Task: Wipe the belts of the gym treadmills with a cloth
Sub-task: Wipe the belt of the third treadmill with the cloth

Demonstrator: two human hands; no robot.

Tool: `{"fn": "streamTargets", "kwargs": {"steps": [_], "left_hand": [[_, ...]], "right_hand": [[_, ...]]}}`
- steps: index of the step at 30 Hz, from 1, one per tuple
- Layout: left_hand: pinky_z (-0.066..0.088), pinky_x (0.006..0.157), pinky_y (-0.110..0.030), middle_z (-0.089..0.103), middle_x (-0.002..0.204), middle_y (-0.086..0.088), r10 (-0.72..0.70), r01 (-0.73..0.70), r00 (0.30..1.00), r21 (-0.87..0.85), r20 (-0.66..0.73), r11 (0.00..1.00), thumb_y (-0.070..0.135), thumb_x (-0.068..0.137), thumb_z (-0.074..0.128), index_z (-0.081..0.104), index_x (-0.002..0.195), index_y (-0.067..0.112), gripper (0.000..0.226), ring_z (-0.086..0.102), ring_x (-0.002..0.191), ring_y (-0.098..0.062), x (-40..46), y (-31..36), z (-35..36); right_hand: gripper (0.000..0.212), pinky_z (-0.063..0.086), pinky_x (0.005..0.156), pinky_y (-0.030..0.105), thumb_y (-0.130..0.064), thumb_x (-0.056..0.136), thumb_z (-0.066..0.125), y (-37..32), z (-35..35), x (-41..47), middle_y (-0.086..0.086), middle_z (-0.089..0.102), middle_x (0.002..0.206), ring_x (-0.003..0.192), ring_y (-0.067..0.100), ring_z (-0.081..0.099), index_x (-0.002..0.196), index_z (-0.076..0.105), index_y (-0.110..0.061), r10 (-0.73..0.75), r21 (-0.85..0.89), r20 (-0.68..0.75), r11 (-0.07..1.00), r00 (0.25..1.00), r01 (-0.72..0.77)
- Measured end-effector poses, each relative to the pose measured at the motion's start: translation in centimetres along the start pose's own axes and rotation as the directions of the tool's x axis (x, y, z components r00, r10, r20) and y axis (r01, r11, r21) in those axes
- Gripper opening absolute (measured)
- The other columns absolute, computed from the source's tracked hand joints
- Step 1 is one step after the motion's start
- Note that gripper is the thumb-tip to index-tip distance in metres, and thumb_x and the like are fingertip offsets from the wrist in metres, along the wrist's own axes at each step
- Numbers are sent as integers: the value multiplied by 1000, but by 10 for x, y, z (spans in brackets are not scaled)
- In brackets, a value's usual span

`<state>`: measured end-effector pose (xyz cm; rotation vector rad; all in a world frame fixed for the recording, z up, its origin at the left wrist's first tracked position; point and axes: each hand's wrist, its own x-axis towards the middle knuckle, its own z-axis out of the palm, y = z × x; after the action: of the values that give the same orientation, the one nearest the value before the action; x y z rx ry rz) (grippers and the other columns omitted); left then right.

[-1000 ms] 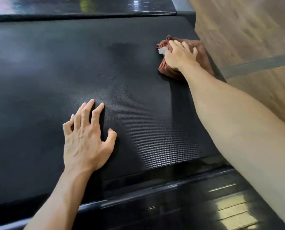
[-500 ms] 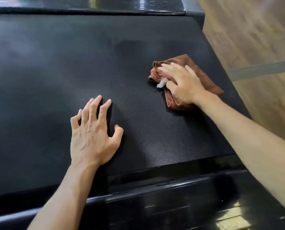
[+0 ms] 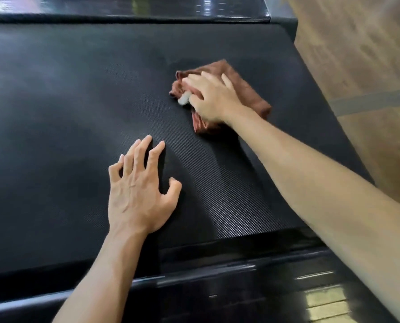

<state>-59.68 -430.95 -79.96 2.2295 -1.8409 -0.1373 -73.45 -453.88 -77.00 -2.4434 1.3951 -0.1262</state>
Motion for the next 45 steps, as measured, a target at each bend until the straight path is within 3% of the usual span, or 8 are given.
{"fn": "streamTargets", "kwargs": {"steps": [3,10,16,22,27,34,40,45], "left_hand": [[20,120,-44,25,165,4,3,-3,1000,1,0,1000,56,84,34,37,153,28,74,18,156,-17,1,-2,0],[19,120,-43,25,165,3,5,-5,1000,-14,-10,1000,55,84,35,37,154,28,74,17,156,-17,1,0,0],[14,122,-40,22,167,4,-3,3,1000,-9,14,1000,54,85,36,34,155,29,75,13,156,-14,0,0,-2],[17,121,-42,24,166,3,-4,4,1000,-6,-1,1000,56,83,36,37,154,29,75,16,156,-16,1,-1,-1],[18,121,-42,27,165,2,-8,8,1000,-13,-10,1000,55,83,36,39,153,28,75,19,155,-18,0,-1,-2],[13,123,-41,22,167,2,4,-4,1000,0,8,1000,56,85,34,34,156,28,76,14,156,-17,1,-1,-3],[13,124,-42,21,167,2,8,-8,1000,-3,9,1000,55,86,34,34,156,28,75,12,157,-16,2,-3,-2],[16,123,-43,24,166,1,4,-4,1000,-11,-6,1000,56,85,32,36,155,28,75,16,156,-16,2,-3,-1]], "right_hand": [[63,0,129,49,-43,93,37,19,8,-44,-18,32,166,156,7,18,155,44,-36,-35,36,-34,999,999,36],[58,0,126,60,-48,105,30,57,-9,0,-7,23,171,159,22,13,161,33,-33,469,19,-174,881,866,-473],[59,-5,125,61,-47,106,27,-1,-8,75,-8,15,173,160,24,5,163,25,-32,240,-55,15,969,971,-239],[55,1,128,52,-45,100,43,-25,13,6,-14,36,164,155,10,21,153,46,-34,-97,31,-10,995,995,98],[62,1,129,51,-48,95,40,27,7,-43,-14,33,166,156,10,20,155,45,-36,82,27,-96,996,992,-80],[52,-2,125,62,-37,107,31,14,-8,48,-9,24,170,159,22,11,158,36,-32,340,7,-93,940,936,-340],[39,5,124,62,-31,105,38,-26,3,71,-13,43,158,152,19,26,139,57,-33,106,-30,-54,994,993,-108],[51,-2,129,48,-24,102,41,-23,22,2,-17,37,163,156,8,20,150,51,-38,-67,65,-89,995,994,73]]}}
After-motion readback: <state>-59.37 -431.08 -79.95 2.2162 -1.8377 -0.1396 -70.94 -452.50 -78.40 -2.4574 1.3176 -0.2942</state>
